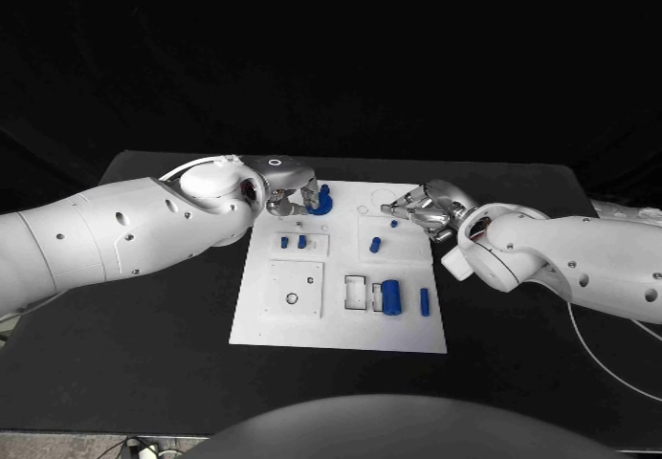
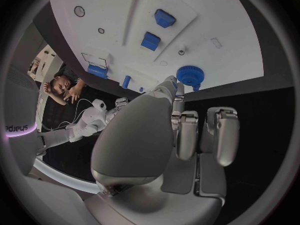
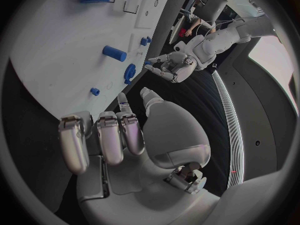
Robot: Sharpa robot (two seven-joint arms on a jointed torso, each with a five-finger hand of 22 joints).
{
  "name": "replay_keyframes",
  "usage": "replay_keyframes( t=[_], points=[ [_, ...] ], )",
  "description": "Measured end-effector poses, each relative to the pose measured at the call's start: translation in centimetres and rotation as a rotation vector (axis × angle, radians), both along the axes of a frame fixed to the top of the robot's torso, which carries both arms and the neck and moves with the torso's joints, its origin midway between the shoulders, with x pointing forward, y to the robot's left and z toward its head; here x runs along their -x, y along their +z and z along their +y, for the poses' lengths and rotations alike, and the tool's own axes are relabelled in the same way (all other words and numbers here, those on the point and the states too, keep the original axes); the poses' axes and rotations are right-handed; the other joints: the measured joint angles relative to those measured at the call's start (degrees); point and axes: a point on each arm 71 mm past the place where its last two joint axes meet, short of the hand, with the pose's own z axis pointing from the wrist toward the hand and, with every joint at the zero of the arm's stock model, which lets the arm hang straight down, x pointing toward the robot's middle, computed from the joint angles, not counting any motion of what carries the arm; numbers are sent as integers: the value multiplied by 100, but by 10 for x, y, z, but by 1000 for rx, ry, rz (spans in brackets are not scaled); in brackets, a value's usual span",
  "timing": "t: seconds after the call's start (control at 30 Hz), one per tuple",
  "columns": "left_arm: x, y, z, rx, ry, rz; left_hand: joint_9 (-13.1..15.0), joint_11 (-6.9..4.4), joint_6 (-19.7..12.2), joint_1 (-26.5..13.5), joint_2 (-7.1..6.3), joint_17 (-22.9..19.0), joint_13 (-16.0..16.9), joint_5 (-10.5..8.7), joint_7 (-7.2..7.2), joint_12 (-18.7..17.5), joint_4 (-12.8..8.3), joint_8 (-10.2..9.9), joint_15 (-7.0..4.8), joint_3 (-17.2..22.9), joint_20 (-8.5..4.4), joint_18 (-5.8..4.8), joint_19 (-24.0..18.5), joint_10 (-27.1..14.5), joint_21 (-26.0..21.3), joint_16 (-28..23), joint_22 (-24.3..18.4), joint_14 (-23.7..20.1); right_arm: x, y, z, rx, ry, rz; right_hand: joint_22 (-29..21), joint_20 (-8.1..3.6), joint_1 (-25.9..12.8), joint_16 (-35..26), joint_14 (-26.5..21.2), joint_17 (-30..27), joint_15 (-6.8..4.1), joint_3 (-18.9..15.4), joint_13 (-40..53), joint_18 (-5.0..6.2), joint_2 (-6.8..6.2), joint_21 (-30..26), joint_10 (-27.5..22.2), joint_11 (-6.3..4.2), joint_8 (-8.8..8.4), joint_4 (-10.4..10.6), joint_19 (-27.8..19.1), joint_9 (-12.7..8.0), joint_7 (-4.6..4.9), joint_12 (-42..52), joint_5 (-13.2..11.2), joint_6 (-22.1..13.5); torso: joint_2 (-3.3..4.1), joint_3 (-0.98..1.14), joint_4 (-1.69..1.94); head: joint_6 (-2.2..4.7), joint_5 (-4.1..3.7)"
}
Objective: Assemble the parts on the task board
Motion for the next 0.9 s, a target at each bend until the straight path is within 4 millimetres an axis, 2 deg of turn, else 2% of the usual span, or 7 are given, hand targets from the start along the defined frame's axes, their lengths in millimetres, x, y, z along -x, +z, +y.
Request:
replay_keyframes(
  t=[0.47,0.9],
  points=[
    [0,-1,19,-11,36,10,0,-8,-3,-61,61,0,-5,18,-1,-45,18,3,0,18,0,0,0,8,0,0,0,0,0,0,0,0,0,1,5,0,0,0,0,0,0,0,0,-1,0,0,0,0,0,0,0,-1,0,0,0,0,4,0,-2,-4,1],
    [0,-4,24,-28,53,38,-27,-10,-34,-106,91,4,-10,20,-12,-146,24,-43,0,60,0,0,0,7,0,0,0,0,0,0,0,0,0,2,4,0,0,0,0,-1,0,0,0,0,0,0,0,0,0,0,0,-2,0,0,0,0,4,-1,-3,-13,3]
  ],
)
